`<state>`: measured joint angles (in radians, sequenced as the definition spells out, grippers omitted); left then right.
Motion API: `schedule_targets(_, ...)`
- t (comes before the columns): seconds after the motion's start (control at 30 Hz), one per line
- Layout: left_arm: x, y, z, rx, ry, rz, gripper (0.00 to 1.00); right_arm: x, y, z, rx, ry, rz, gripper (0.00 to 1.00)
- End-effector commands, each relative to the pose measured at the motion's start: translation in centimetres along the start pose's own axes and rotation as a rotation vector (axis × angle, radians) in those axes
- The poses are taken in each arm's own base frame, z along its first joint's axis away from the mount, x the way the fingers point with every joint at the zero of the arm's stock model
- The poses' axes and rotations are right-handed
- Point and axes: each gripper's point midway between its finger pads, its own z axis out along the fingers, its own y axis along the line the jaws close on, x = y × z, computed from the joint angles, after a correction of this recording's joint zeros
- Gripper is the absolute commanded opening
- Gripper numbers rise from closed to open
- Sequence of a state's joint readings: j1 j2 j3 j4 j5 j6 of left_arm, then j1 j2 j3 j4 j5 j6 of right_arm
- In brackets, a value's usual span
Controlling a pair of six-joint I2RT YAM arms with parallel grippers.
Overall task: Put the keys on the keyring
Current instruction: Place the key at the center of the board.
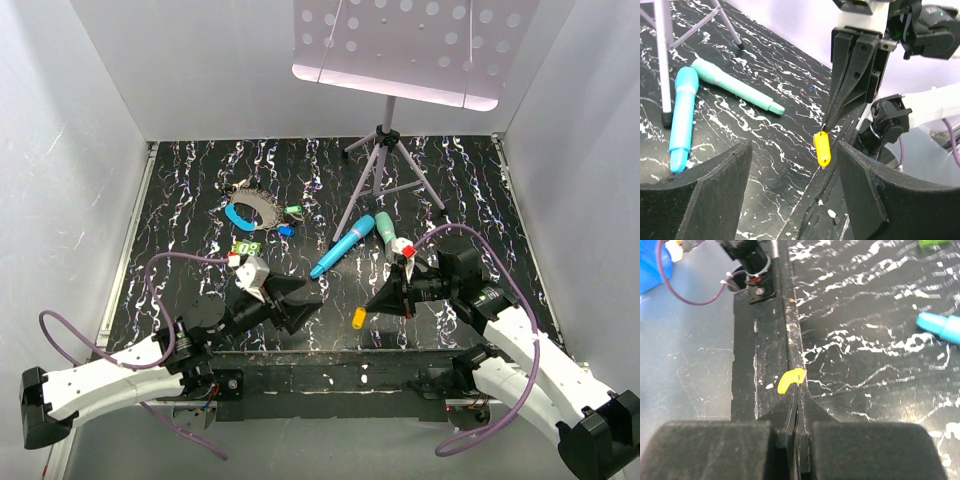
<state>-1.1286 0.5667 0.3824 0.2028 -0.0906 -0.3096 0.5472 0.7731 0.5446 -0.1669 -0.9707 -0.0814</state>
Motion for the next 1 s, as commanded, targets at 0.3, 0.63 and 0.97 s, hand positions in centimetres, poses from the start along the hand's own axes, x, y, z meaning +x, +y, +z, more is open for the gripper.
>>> schedule_targets(0.3, 2.8, 0.8, -0.3, -0.087, 0.034, -0.335, 0.69, 0.9, -0.8, -1.5, 0.124, 0.095, 0.149, 0.01)
schedule_targets(0.63, 6.1, -0.6, 3.0, -0.059, 0.201, -0.367, 0.62, 1.1, -1.5, -1.2, -0.025, 0.353, 0.339, 0.01)
schedule_targets(0.97, 6.4, 1.6, 2.0, -0.159, 0.141, -0.384, 0.59, 4.6, -6.6, 0.5, 0.095, 0.449, 0.506, 0.01)
